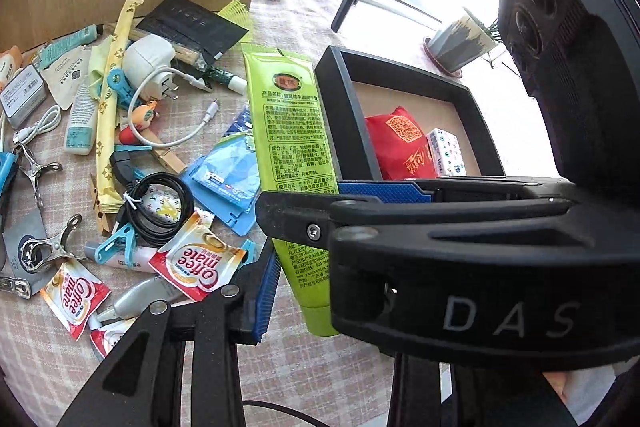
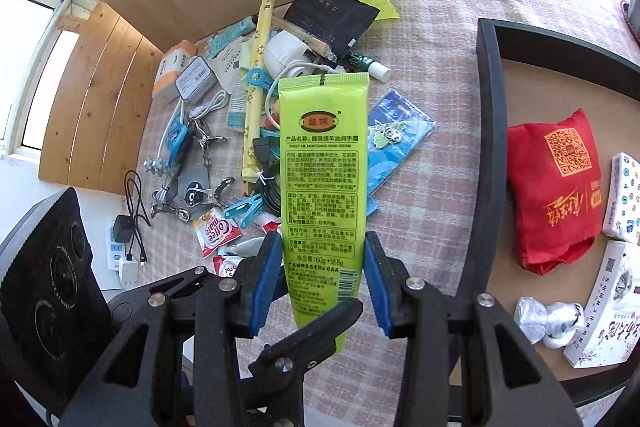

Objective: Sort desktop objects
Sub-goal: 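Carry the green tube into the tray and open both tools, then move both tools back over the pile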

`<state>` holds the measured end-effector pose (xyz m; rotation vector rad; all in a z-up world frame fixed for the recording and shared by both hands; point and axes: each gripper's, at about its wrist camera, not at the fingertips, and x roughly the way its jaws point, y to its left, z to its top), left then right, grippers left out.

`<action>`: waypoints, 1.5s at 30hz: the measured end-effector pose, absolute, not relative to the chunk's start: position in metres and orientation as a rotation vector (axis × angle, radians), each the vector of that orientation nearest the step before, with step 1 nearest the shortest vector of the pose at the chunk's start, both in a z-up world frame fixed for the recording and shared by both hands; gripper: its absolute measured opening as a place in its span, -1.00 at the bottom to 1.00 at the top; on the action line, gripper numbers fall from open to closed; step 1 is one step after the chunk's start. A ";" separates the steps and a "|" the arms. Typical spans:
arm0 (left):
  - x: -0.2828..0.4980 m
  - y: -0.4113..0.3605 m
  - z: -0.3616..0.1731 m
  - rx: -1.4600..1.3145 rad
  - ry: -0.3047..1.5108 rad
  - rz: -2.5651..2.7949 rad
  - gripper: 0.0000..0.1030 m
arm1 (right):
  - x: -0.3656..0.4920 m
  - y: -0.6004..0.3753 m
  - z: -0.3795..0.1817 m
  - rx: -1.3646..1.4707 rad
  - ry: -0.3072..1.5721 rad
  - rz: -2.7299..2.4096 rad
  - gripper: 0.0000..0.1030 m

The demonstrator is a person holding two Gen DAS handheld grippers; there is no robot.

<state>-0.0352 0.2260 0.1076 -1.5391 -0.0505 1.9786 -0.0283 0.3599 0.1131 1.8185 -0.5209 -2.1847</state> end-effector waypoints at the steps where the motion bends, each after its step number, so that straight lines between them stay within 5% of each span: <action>1: -0.032 0.240 0.107 -1.534 -0.038 1.959 -0.35 | -0.023 0.374 0.112 1.826 -0.538 -2.197 -0.21; 19: 0.030 0.364 0.108 -1.489 0.138 1.804 -0.27 | 0.039 0.507 0.120 1.849 -0.668 -2.391 -0.12; 45: -0.043 0.215 0.105 -1.598 -0.027 2.075 -0.27 | -0.024 0.368 0.136 1.672 -0.405 -2.300 -0.12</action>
